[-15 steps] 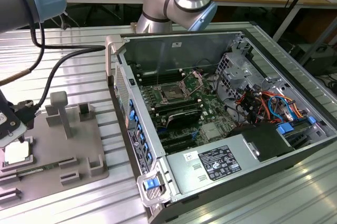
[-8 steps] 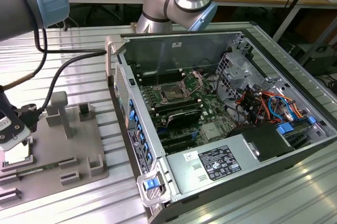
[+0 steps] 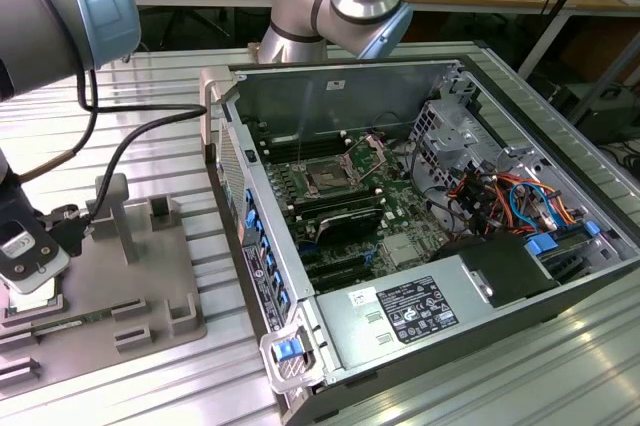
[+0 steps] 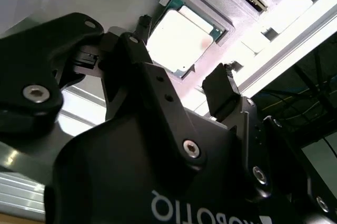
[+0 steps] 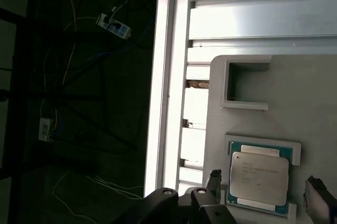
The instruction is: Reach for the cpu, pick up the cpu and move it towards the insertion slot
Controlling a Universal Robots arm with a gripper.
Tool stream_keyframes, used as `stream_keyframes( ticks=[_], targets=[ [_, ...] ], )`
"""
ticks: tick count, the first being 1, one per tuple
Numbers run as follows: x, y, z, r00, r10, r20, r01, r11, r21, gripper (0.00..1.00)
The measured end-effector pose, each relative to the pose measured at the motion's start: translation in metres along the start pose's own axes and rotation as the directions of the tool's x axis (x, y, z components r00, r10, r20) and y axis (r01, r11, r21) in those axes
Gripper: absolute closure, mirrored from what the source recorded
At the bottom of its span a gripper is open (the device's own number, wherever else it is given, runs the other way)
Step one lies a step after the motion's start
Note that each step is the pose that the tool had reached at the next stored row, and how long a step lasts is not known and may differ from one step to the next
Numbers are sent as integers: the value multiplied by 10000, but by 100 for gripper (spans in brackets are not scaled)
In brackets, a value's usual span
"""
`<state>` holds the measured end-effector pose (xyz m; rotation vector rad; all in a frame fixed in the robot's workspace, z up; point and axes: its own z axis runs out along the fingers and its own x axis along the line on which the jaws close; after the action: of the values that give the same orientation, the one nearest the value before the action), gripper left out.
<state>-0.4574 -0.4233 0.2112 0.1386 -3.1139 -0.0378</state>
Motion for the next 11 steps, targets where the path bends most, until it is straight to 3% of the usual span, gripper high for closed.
stream_keyframes(
  ticks=[6,11],
  targets=[
    [-8,-3,114,9999,150,5,-150,9999,-4,32],
    [-9,-5,148,9999,150,4,-150,9999,-3,32]
  ],
)
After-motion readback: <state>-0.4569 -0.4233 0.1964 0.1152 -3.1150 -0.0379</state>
